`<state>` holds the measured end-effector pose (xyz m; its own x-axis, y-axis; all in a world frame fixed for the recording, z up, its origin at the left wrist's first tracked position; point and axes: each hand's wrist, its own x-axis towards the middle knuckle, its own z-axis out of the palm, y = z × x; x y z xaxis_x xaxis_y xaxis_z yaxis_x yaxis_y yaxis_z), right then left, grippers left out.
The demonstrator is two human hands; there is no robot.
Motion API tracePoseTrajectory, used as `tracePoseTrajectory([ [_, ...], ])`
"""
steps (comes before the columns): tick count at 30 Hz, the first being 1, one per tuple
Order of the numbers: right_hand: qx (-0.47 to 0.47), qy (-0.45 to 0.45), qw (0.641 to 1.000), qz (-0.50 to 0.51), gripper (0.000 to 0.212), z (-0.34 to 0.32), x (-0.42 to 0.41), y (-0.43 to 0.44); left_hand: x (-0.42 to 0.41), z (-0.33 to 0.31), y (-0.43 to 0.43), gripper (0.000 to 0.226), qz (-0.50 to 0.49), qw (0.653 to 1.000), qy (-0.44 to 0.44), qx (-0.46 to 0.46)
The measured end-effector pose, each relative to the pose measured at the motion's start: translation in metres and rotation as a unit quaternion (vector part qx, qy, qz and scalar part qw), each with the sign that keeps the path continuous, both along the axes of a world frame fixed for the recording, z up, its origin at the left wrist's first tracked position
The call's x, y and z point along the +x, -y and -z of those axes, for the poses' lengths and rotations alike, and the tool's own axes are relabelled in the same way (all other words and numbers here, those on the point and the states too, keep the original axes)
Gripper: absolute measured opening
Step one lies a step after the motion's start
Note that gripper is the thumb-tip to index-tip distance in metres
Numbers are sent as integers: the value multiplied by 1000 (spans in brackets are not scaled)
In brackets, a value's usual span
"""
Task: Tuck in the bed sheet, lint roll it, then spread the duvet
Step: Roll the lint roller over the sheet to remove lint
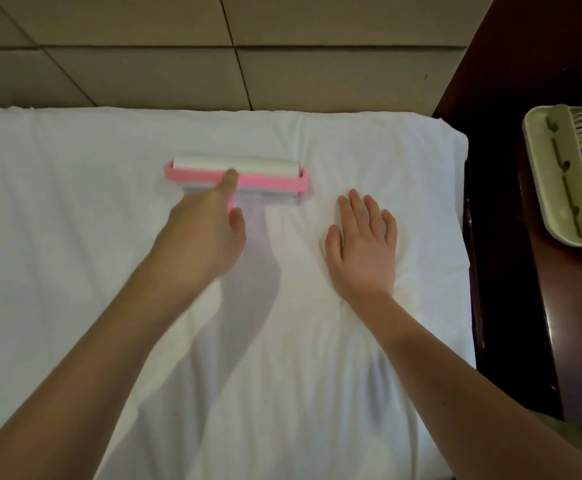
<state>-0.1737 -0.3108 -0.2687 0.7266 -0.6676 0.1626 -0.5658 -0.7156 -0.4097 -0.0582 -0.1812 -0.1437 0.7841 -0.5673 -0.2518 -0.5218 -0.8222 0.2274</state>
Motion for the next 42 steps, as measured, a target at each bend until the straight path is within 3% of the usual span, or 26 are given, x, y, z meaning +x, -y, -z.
tracePoseTrajectory([
  [3,-3,2,1000,0,59,-1,0,0,-10,9,-2,55,-12,999,26,-18],
  [8,25,12,1000,-12,68,-6,-4,1,43,20,53,50,-24,997,28,-73],
  [11,11,23,1000,-14,58,-8,-8,0,42,2,61,34,-28,990,51,-125],
  [15,-2,54,999,-5,46,-7,-10,-1,7,-4,52,42,5,980,136,-148],
  [18,16,64,998,-10,46,-9,-13,-2,-3,8,75,39,-7,989,92,-116],
  [21,39,57,997,-26,48,-12,-23,-5,1,30,101,52,-28,995,63,-71],
  [25,68,35,996,-47,53,-17,-43,-10,10,44,100,56,-5,996,27,-88],
  [29,69,34,997,-25,55,-19,-57,-16,-33,28,41,56,38,997,37,-61],
  [33,101,69,992,39,52,-18,-85,-33,-105,7,-39,62,79,995,43,41],
  [35,72,93,992,56,48,-15,-113,-49,-117,-1,-51,61,89,993,41,58],
  [38,81,89,991,64,51,-10,-140,-60,-91,2,-22,58,81,994,66,34],
  [42,101,60,992,50,58,-10,-140,-52,-40,23,52,57,36,998,30,-43],
])
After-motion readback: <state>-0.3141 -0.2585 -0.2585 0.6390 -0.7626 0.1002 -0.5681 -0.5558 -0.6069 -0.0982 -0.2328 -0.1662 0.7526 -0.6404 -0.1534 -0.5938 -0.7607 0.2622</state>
